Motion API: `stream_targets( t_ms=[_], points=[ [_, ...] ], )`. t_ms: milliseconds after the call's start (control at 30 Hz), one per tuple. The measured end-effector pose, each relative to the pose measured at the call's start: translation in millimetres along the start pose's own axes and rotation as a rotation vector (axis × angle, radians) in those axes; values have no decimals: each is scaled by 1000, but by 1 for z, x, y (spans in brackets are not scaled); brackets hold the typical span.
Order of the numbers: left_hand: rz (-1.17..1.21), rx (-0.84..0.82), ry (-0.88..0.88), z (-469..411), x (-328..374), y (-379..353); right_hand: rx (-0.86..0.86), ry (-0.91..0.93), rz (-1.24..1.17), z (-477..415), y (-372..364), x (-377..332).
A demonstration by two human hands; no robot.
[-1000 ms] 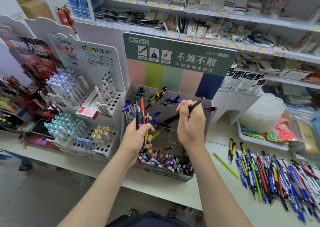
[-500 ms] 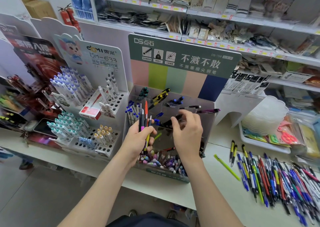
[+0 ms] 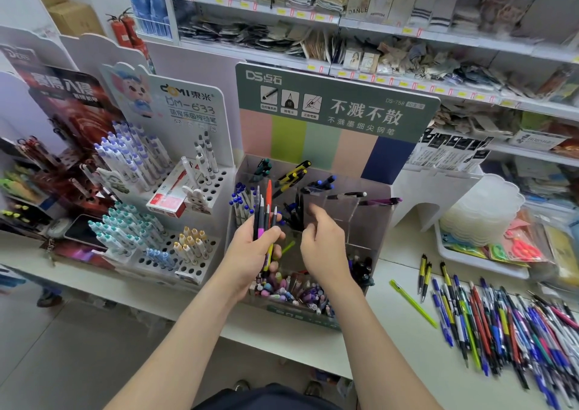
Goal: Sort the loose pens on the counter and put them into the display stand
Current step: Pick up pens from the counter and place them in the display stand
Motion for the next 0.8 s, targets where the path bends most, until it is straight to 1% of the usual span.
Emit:
stream_targets(
  t_ms=[67,133,167,200,267,333,367,433,467,533,633,700,767,800],
  points=[
    [-25,-43,-20,3,4,-3,117,66,-6,4,11,-8],
    [-89,-103,-38,4,6,-8,203,133,-108,7,25,-22],
    [-131,-138,-50,5,8,-11,190,168,-152,7,28,-31],
    [-176,-175,-64,6,11,-15,143,198,-167,7,27,-40],
    [-281,-251,-93,7,16,-23,31,195,-74,4,22,-49],
    [-374,-305,-118,10,19,-29,-18,147,46,-2,21,-45],
    [-401,-315,-120,11,19,-30,-31,117,57,-5,22,-40],
    [-407,-314,-109,12,17,-29,-14,88,-62,-8,30,-35],
    [-391,-312,-100,12,16,-27,33,91,-176,-9,39,-35],
    [-335,-315,-75,15,16,-27,193,84,-407,-7,60,-32],
    [-237,-329,-41,19,13,-29,431,69,-632,2,87,-23],
    [-210,-314,-41,19,12,-29,587,97,-685,14,98,-20],
    [-212,-278,-47,18,11,-28,715,156,-632,28,104,-23],
    [-212,-251,-48,18,11,-26,746,196,-579,35,104,-27]
  ],
)
Point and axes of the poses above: each hand's wrist, its own z-axis away from the middle knuckle, its own y-axis out of the back of the hand, x = y × z, the point moved 9 cm from there along -z, towards the middle knuckle, and after that the axes turned 3 degrees about -x, right-handed, at the moved point
